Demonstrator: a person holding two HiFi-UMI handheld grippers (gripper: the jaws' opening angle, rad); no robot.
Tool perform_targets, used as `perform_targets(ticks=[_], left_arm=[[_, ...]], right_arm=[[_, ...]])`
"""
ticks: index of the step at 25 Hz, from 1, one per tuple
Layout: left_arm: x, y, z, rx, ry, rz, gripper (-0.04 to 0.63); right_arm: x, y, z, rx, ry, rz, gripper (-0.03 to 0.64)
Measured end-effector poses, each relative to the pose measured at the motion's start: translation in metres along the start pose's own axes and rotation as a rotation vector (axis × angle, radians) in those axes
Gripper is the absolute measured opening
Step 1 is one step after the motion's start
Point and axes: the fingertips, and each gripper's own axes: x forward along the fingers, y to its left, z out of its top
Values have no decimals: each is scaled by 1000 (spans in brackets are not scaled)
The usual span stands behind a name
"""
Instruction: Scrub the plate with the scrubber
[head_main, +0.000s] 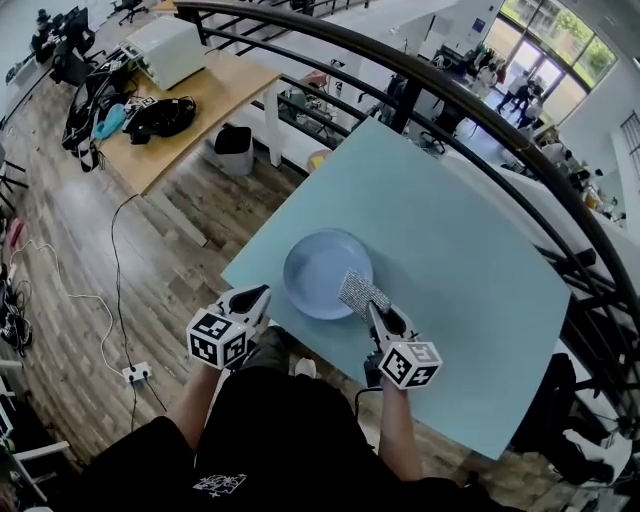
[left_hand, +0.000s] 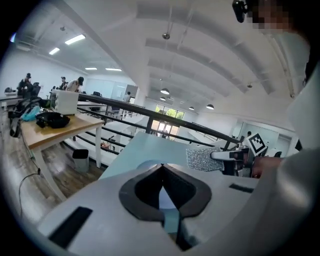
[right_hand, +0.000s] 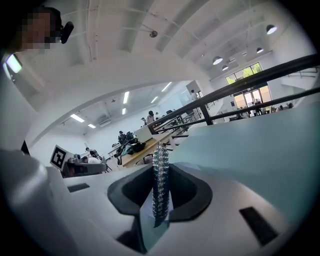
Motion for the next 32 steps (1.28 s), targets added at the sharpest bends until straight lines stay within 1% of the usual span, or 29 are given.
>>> perform_targets(ticks=[2, 6, 10, 13, 15, 17, 20, 26, 32], left_arm=[[17, 6, -8, -8, 43, -33, 9], [51, 25, -26, -29, 122, -74, 9], [79, 41, -46, -88, 211, -129, 11], [95, 55, -59, -134, 271, -158, 12], [106, 65, -64, -174, 303, -171, 33], [116, 75, -68, -214, 340, -187, 92], [129, 85, -72, -232, 380, -198, 106], [149, 96, -79, -264, 449, -213, 129], [172, 102, -83, -281, 501, -194, 130]], right_arm=[[5, -7, -2, 19, 9, -22, 86], [26, -23, -18, 37, 70, -58, 86], [43, -34, -37, 58, 143, -88, 86], [56, -39, -47, 95, 189, -103, 86], [64, -43, -53, 140, 214, -109, 86], [71, -45, -57, 171, 245, -115, 86], [76, -48, -65, 189, 292, -132, 86], [78, -54, -77, 240, 341, -182, 86], [79, -60, -85, 284, 395, -195, 86]])
